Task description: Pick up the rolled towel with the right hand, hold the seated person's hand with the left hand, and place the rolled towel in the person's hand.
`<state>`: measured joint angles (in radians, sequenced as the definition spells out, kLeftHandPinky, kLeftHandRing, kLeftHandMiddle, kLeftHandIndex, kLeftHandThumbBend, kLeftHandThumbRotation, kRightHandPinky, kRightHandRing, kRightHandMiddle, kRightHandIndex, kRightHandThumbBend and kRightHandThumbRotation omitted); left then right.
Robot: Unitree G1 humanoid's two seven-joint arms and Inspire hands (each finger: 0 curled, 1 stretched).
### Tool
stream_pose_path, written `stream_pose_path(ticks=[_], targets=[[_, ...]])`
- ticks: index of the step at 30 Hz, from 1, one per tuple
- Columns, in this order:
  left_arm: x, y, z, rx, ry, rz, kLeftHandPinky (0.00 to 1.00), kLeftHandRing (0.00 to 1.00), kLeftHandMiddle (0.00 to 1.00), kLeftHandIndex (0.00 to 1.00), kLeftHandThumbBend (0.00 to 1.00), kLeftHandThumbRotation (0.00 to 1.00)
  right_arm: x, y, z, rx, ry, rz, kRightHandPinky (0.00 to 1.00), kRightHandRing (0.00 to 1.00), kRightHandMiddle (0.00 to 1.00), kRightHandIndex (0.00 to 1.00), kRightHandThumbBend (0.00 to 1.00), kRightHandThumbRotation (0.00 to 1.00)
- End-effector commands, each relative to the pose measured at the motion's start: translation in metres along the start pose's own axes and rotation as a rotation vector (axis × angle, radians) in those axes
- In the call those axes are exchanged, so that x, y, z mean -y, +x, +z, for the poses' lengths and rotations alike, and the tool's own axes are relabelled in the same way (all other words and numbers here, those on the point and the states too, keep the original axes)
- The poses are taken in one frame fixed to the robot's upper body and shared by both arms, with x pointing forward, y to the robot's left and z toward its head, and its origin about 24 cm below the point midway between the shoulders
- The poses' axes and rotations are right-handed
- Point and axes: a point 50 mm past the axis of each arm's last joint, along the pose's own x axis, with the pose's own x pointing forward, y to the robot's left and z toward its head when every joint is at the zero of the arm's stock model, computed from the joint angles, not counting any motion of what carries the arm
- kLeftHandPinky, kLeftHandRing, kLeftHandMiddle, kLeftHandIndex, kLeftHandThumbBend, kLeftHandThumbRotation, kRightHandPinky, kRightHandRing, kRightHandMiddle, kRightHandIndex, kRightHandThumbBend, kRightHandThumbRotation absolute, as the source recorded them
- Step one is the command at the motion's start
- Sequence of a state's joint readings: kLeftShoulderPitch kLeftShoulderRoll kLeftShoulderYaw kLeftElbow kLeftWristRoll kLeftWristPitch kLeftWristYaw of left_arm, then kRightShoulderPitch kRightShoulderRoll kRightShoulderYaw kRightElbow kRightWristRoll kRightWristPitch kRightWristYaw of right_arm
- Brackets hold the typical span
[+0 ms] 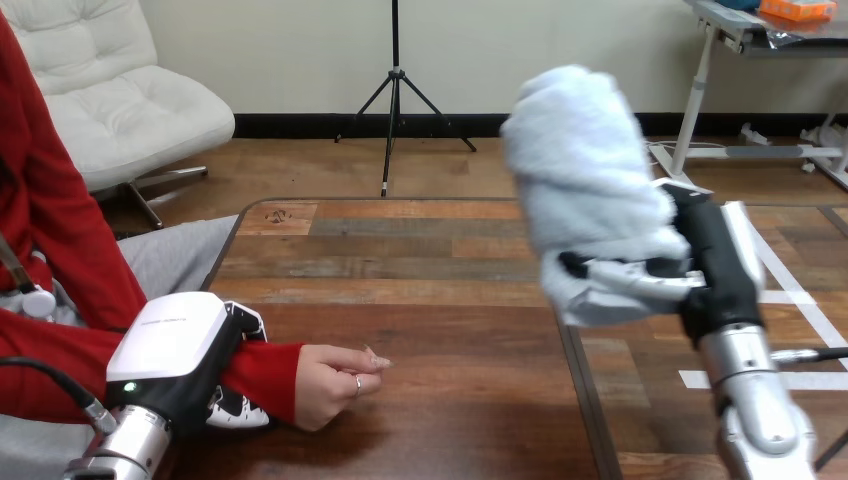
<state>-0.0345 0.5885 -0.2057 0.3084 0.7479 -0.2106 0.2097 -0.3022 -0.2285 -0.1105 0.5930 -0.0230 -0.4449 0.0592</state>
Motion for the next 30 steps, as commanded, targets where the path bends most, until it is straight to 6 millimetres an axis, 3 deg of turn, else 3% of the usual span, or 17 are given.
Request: stream_pose_path(ticks=[1, 30], targets=[[-0.058, 0.020, 0.023, 0.143, -0.020, 0.271, 0.25, 0.29, 0.35, 0.35, 0.75, 0.00, -0.008, 0.015, 0.026, 0.122, 0.008, -0.008, 0.33, 0.37, 0.41, 0.41, 0.84, 0.00], [-0.092, 0.024, 0.038, 0.212, -0.055, 0.384, 0.25, 0.29, 0.35, 0.36, 0.79, 0.00, -0.041, 0.017, 0.029, 0.134, 0.030, 0.045, 0.31, 0.36, 0.40, 0.41, 0.82, 0.00]])
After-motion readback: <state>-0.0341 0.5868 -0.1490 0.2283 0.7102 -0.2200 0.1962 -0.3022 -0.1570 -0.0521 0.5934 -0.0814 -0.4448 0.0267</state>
